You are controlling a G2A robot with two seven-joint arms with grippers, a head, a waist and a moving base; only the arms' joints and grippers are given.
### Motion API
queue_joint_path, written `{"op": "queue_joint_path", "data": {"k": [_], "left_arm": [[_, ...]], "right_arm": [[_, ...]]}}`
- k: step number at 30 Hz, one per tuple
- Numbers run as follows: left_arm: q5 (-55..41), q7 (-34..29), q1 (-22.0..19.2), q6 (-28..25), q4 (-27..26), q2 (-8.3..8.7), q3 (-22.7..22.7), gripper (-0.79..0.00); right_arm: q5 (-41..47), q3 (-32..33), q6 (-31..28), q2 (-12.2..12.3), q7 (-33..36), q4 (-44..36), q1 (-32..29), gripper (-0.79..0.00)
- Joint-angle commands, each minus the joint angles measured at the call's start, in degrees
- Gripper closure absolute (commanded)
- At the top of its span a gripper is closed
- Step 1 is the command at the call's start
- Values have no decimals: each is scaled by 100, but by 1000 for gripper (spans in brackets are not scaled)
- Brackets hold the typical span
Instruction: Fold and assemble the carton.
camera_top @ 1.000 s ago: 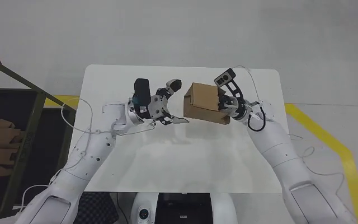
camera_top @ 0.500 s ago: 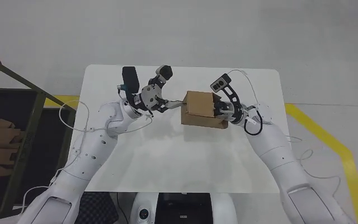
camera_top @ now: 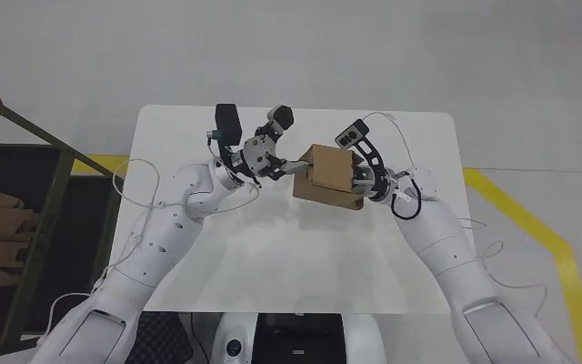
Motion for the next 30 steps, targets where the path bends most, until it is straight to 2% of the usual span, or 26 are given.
{"op": "queue_joint_path", "data": {"k": [1, 13, 23, 30], "left_arm": [[21, 9, -5, -1, 15, -11, -1, -785], [-10, -68, 46, -37, 148, -64, -35, -785], [-15, 139, 197, -68, -2, -70, -271, -785], [15, -45, 189, -105, 2, -105, -203, -785]], "right_arm": [[5, -6, 0, -12, 0, 10, -2, 0], [40, -26, 0, -99, 0, 115, 13, 0], [47, -9, 0, -117, 0, 275, 15, 0], [14, -78, 0, -128, 0, 247, 25, 0]]}}
